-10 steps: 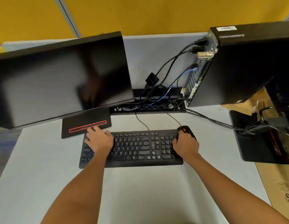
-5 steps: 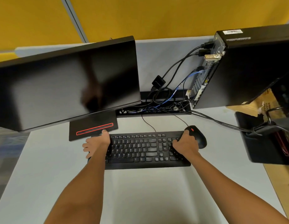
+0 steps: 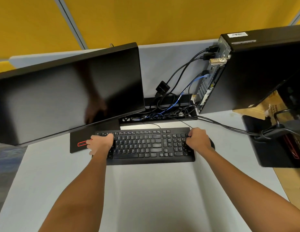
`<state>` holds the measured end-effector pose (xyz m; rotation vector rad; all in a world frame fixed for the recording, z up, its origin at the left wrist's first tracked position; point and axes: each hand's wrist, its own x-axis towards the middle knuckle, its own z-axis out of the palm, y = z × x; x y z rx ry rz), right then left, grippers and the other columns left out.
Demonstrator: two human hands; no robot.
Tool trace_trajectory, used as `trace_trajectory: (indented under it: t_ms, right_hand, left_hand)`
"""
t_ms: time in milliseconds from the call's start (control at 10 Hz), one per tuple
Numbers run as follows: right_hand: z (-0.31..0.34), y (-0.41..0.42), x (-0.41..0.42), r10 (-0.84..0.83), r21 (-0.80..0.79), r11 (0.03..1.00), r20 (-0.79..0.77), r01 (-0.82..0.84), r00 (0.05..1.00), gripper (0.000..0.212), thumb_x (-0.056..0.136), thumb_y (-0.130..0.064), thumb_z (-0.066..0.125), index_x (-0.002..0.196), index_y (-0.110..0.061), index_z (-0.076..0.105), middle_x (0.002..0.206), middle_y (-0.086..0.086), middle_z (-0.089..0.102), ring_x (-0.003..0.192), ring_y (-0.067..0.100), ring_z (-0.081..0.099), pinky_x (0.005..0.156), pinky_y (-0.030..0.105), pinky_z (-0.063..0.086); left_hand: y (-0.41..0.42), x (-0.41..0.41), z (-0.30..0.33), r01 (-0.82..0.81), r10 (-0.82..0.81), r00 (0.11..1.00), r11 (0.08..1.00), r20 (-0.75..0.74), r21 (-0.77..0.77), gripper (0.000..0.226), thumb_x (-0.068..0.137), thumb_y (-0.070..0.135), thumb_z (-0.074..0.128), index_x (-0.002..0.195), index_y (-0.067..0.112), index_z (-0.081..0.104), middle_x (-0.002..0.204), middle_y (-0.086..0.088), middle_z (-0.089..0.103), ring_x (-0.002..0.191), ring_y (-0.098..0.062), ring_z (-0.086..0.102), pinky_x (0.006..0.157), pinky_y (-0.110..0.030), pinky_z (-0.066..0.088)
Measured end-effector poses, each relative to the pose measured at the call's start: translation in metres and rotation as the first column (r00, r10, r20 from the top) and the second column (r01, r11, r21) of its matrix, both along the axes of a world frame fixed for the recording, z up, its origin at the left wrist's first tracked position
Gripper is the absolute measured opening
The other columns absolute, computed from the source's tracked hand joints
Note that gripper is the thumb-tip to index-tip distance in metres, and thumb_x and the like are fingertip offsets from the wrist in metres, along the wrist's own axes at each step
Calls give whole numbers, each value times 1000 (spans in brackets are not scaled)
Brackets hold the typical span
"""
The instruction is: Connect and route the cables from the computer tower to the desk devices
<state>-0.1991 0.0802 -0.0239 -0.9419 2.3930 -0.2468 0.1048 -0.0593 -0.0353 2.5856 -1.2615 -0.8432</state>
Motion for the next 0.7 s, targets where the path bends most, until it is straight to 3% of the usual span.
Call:
trace_trajectory:
  t_ms: [100, 200, 400, 500, 700]
  right_hand:
    - [-4, 10, -15, 9, -7, 1000, -157, -10, 988, 37, 84, -15, 64, 120, -13, 56, 120, 12, 51, 107, 31, 50, 83, 39, 49]
    - [-13, 23, -25, 30, 114, 993, -108, -18, 994, 55, 82, -26, 70, 132, -23, 46, 127, 10, 43, 117, 32, 42, 90, 42, 45]
    - [-22, 31, -31, -161, 43, 986, -33, 163, 986, 47, 85, -35, 66, 121, -9, 50, 116, 16, 58, 112, 37, 51, 81, 40, 46]
    - [-26, 34, -23, -268, -14, 963, 52, 269, 962, 49, 88, -35, 65, 122, -4, 50, 120, 19, 55, 109, 38, 56, 80, 38, 47]
    - [-26, 43, -16, -303, -57, 949, 105, 310, 947, 50, 91, -32, 61, 127, -2, 42, 128, 20, 42, 110, 41, 54, 83, 41, 46]
  left_hand:
    - [4, -1, -2, 36, -36, 999, 999, 33, 8, 67, 84, 39, 61, 134, 3, 36, 140, -20, 34, 128, -35, 35, 103, -52, 34]
    - [11, 0, -2, 60, -60, 997, 998, 45, 15, 67, 84, 38, 62, 135, 3, 34, 140, -20, 34, 129, -35, 35, 103, -52, 34]
    - [21, 6, -3, 62, -62, 997, 998, 47, 8, 72, 84, 39, 64, 137, 2, 32, 142, -20, 32, 129, -37, 34, 104, -53, 35]
    - [22, 8, -6, 81, -81, 996, 997, 26, 4, 74, 84, 41, 61, 140, 2, 31, 144, -19, 30, 130, -38, 33, 104, -54, 36]
    - [26, 8, -8, 100, -100, 995, 994, 4, -47, 80, 83, 42, 59, 146, 7, 24, 149, -17, 27, 135, -37, 30, 109, -56, 28]
